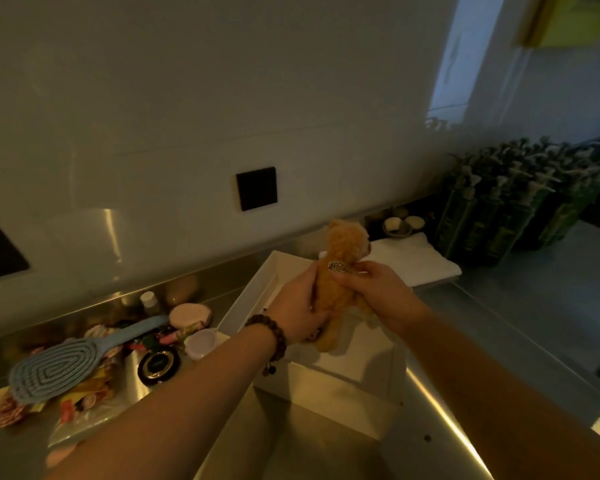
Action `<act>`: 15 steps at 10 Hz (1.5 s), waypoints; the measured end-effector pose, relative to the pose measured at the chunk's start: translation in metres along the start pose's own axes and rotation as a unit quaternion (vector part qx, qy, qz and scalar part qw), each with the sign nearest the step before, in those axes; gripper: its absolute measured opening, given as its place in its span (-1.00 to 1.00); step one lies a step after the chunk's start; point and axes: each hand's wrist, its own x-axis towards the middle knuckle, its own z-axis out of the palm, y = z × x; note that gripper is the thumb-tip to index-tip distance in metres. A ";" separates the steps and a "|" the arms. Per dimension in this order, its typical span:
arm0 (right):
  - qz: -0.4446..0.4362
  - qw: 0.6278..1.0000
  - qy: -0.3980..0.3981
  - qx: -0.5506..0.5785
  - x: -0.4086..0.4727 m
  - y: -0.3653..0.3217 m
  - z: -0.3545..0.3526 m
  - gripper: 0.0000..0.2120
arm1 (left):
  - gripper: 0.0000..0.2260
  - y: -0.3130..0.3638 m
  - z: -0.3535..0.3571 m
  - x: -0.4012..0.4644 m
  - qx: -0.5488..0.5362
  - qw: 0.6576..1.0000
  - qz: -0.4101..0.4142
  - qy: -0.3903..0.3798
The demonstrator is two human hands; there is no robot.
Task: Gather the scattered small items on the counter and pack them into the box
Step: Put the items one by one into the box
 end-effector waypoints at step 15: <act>0.300 0.944 0.074 0.111 0.028 0.059 0.022 -0.33 | -0.32 -0.072 0.018 0.036 0.040 0.918 -0.210 -0.334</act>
